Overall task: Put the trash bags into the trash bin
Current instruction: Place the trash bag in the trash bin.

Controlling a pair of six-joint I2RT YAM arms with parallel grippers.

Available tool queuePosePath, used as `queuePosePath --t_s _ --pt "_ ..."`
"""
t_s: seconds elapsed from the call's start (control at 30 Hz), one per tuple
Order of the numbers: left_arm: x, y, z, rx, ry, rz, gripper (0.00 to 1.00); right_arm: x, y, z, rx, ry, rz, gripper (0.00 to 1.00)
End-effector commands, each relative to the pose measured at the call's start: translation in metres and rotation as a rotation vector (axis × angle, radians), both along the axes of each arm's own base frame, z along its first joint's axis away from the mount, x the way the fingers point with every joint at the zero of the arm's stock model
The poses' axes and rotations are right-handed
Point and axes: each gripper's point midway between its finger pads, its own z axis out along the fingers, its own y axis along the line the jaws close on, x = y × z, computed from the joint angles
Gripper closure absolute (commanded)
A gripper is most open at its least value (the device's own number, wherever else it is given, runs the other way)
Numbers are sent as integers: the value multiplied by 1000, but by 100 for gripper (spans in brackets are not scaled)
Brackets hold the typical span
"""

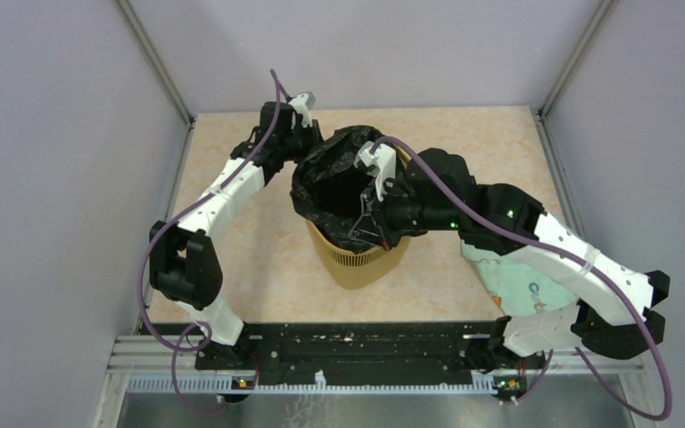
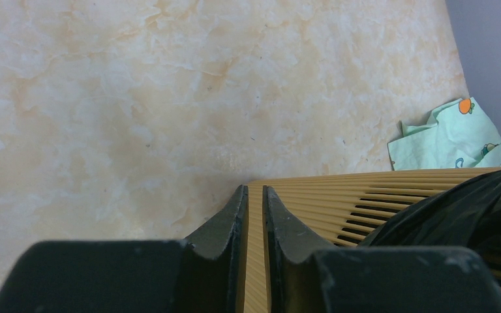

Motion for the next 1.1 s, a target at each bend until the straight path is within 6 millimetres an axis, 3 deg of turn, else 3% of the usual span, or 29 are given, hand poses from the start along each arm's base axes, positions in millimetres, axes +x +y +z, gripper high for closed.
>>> queuePosePath --t_s 0.0,0.2,0.4,0.6,0.87,1.07 --pt "5 -9 24 -32 -68 -20 81 -14 3 19 75 -12 38 100" --pt "4 -10 23 -33 -68 -22 81 -13 4 14 58 -10 30 71" --pt "5 -11 25 -38 -69 -24 81 -7 11 16 52 -3 14 64" --pt "5 -11 23 -39 -67 -25 81 -7 17 14 39 12 27 71" --pt "4 -11 22 -40 -64 -25 81 -17 18 12 37 21 54 100" --pt "3 -10 21 -38 -64 -22 82 -27 21 2 27 35 75 100"
